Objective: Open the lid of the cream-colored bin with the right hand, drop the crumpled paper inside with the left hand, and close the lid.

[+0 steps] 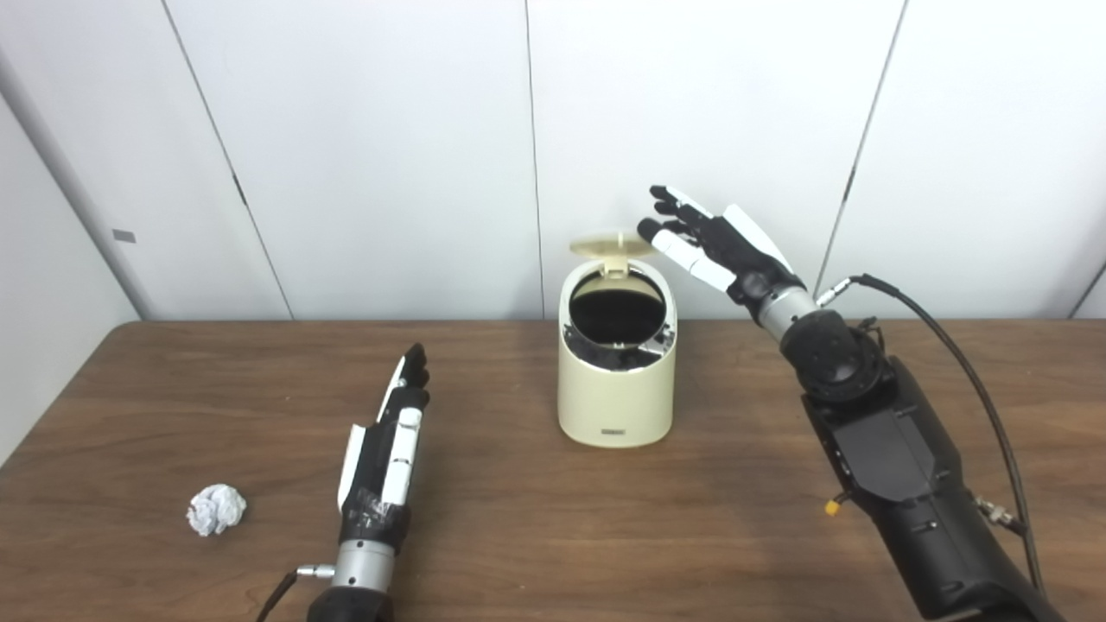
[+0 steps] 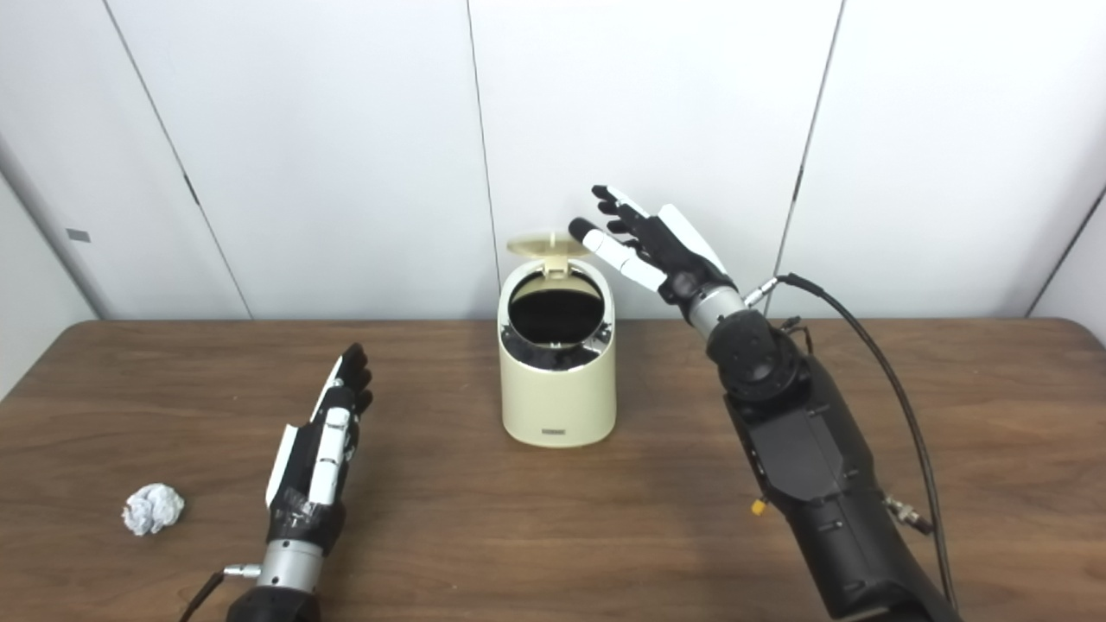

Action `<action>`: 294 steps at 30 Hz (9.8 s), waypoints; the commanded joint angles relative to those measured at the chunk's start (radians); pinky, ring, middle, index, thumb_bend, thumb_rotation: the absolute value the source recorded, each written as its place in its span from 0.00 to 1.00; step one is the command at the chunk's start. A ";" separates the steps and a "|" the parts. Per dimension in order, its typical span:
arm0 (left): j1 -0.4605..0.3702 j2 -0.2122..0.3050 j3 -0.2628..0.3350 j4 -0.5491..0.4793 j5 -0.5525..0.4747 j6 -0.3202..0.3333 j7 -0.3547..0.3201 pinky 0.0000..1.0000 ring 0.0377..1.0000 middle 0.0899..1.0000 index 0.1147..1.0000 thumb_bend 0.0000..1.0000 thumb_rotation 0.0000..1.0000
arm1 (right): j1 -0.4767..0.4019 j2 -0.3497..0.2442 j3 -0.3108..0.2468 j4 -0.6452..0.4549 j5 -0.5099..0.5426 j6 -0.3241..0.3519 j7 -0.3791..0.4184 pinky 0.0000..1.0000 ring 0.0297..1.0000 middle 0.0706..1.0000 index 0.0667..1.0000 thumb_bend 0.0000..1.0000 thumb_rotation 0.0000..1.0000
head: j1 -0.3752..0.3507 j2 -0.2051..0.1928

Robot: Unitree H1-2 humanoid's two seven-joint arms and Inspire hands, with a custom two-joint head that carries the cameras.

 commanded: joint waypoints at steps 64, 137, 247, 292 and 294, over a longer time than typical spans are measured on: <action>0.095 0.019 0.015 -0.056 -0.051 0.110 -0.020 1.00 1.00 1.00 1.00 0.45 0.95 | 0.563 0.040 -0.236 -0.236 0.321 -0.252 -0.123 1.00 0.99 0.99 1.00 0.61 1.00 | -0.036 0.111; 0.005 0.396 -0.049 -0.642 0.785 0.702 -0.153 0.77 0.91 0.93 0.94 0.96 0.29 | 0.647 -0.034 -0.247 -0.512 0.312 -0.016 -0.122 0.62 0.80 0.84 0.85 0.59 1.00 | 0.456 0.065; -0.010 0.502 0.153 -0.372 0.920 0.718 -0.516 0.47 0.44 0.50 0.48 0.54 0.01 | 0.647 -0.013 -0.252 -0.658 0.317 0.146 -0.124 0.84 0.93 0.93 0.95 0.52 1.00 | 0.465 0.139; -0.132 0.418 0.056 -0.514 0.965 0.718 -0.440 0.35 0.39 0.45 0.39 0.48 0.00 | 0.641 0.027 -0.266 -0.665 0.403 0.168 -0.150 0.89 0.95 0.93 0.95 0.51 1.00 | 0.390 0.147; -0.150 0.411 0.050 -0.517 0.974 0.718 -0.456 0.35 0.40 0.45 0.39 0.48 0.00 | 0.642 0.028 -0.264 -0.664 0.402 0.166 -0.150 0.89 0.95 0.93 0.96 0.52 1.00 | 0.378 0.147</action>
